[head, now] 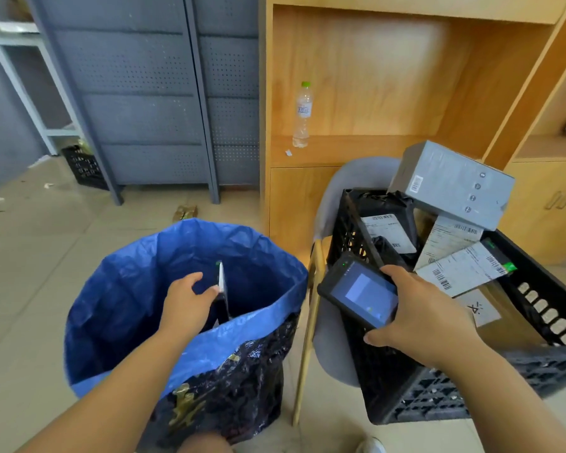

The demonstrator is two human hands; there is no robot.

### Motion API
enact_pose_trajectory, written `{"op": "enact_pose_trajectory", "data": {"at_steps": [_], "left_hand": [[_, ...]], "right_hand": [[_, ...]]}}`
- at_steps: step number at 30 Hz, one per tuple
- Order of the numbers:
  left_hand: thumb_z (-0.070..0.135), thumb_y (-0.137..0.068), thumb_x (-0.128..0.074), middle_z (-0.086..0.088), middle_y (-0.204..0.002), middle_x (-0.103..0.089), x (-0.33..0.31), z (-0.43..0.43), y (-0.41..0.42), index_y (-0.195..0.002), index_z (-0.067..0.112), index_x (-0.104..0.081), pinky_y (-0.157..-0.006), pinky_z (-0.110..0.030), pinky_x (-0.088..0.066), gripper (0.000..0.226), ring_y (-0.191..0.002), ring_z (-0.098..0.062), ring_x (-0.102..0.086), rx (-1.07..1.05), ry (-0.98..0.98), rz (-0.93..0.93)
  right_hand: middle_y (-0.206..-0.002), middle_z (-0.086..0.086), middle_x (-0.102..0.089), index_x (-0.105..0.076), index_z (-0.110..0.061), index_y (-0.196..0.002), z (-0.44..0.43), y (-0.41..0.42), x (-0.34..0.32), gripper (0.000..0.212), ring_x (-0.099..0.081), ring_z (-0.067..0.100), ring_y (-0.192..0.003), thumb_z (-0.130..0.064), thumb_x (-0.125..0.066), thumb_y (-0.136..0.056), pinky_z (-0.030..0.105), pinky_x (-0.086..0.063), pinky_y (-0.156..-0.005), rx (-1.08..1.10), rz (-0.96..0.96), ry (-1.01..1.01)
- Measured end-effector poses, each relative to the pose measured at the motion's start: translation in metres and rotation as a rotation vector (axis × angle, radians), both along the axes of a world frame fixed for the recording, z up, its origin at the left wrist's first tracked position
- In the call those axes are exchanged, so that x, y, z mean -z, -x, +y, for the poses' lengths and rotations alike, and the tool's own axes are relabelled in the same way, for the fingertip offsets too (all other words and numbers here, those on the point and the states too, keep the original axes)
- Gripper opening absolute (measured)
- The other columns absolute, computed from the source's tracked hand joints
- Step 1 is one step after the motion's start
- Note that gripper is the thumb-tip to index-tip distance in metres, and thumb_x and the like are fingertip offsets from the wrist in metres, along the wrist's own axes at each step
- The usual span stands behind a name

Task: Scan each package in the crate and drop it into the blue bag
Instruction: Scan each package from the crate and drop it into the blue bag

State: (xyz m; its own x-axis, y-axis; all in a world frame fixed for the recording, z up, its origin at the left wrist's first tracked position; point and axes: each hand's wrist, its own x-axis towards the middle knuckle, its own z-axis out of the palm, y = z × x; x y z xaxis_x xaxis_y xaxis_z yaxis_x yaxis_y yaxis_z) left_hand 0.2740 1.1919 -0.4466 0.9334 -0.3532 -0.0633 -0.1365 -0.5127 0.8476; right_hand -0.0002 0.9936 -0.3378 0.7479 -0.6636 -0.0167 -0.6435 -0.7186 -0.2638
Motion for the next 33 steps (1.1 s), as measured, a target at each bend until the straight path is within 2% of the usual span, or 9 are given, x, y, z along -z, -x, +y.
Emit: {"op": "enact_pose_trajectory", "data": {"at_steps": [4,7,12,15,17,20,24,28,33], "left_hand": [[0.030,-0.089,-0.066,0.003,-0.109,-0.066,0.007,-0.018,0.011,-0.099,0.022,-0.064,-0.073,-0.029,-0.048,0.013,-0.094,-0.012,-0.061,0.150,0.006,0.089],[0.035,-0.089,-0.064,0.014,-0.098,-0.064,0.000,-0.045,0.022,-0.088,0.030,-0.064,-0.064,-0.019,-0.042,0.005,-0.093,-0.001,-0.058,0.276,-0.038,0.032],[0.034,-0.092,-0.061,0.014,-0.092,-0.065,-0.035,-0.115,0.045,-0.086,0.026,-0.065,-0.063,-0.016,-0.042,0.011,-0.088,-0.002,-0.059,0.469,-0.088,-0.080],[0.035,-0.092,-0.060,0.013,-0.091,-0.066,-0.060,-0.165,0.060,-0.087,0.026,-0.066,-0.072,-0.019,-0.045,0.011,-0.087,-0.002,-0.059,0.578,-0.054,-0.156],[0.036,-0.092,-0.059,0.011,-0.092,-0.065,-0.073,-0.205,0.071,-0.091,0.024,-0.065,-0.075,-0.022,-0.045,0.014,-0.088,-0.003,-0.059,0.627,-0.012,-0.188],[0.036,-0.091,-0.060,0.010,-0.089,-0.060,-0.089,-0.266,0.082,-0.096,0.021,-0.062,-0.066,-0.021,-0.042,0.016,-0.084,-0.007,-0.058,0.628,0.076,-0.214],[0.039,-0.088,-0.064,0.001,-0.108,-0.057,-0.104,-0.341,0.084,-0.114,0.018,-0.056,-0.078,-0.028,-0.043,0.034,-0.096,-0.016,-0.055,0.566,0.164,-0.223],[0.055,-0.082,-0.063,-0.003,-0.132,-0.052,-0.114,-0.401,0.071,-0.135,0.015,-0.045,-0.082,-0.030,-0.038,0.069,-0.116,-0.022,-0.052,0.487,0.091,-0.304],[0.066,-0.075,-0.063,-0.004,-0.152,-0.034,-0.113,-0.455,0.043,-0.151,0.020,-0.020,-0.106,-0.046,-0.037,0.099,-0.135,-0.028,-0.039,0.544,0.062,-0.098]], "right_hand": [[-0.102,-0.012,-0.046,-0.026,-0.032,-0.133,-0.011,0.007,0.000,0.099,-0.046,0.010,-0.085,-0.058,-0.077,-0.052,0.027,-0.039,-0.058,0.009,0.011,-0.006],[-0.101,-0.012,-0.047,-0.026,-0.033,-0.132,-0.025,0.017,-0.004,0.097,-0.050,0.012,-0.087,-0.059,-0.076,-0.052,0.029,-0.045,-0.062,0.043,0.018,0.000],[-0.100,-0.011,-0.048,-0.032,-0.032,-0.125,-0.060,0.042,-0.017,0.086,-0.052,0.014,-0.086,-0.055,-0.075,-0.054,0.032,-0.049,-0.066,0.119,0.003,0.029],[-0.100,-0.011,-0.051,-0.035,-0.032,-0.119,-0.085,0.058,-0.026,0.084,-0.053,0.014,-0.085,-0.057,-0.076,-0.051,0.033,-0.051,-0.065,0.175,0.000,0.071],[-0.104,-0.011,-0.050,-0.032,-0.032,-0.124,-0.105,0.070,-0.031,0.089,-0.052,0.014,-0.089,-0.056,-0.078,-0.051,0.034,-0.051,-0.068,0.212,-0.024,0.084],[-0.099,-0.011,-0.047,-0.032,-0.032,-0.126,-0.136,0.081,-0.038,0.092,-0.050,0.012,-0.086,-0.056,-0.078,-0.050,0.031,-0.050,-0.067,0.247,-0.039,0.128],[-0.093,-0.012,-0.048,-0.036,-0.030,-0.125,-0.178,0.088,-0.043,0.089,-0.053,0.013,-0.082,-0.053,-0.074,-0.048,0.037,-0.052,-0.069,0.295,-0.087,0.116],[-0.087,-0.015,-0.046,-0.034,-0.032,-0.124,-0.216,0.087,-0.043,0.086,-0.052,0.010,-0.077,-0.052,-0.073,-0.050,0.035,-0.052,-0.066,0.324,-0.114,0.119],[-0.091,-0.014,-0.048,-0.033,-0.032,-0.127,-0.251,0.084,-0.037,0.087,-0.052,0.010,-0.080,-0.049,-0.076,-0.053,0.035,-0.052,-0.070,0.336,-0.139,0.112]]}}
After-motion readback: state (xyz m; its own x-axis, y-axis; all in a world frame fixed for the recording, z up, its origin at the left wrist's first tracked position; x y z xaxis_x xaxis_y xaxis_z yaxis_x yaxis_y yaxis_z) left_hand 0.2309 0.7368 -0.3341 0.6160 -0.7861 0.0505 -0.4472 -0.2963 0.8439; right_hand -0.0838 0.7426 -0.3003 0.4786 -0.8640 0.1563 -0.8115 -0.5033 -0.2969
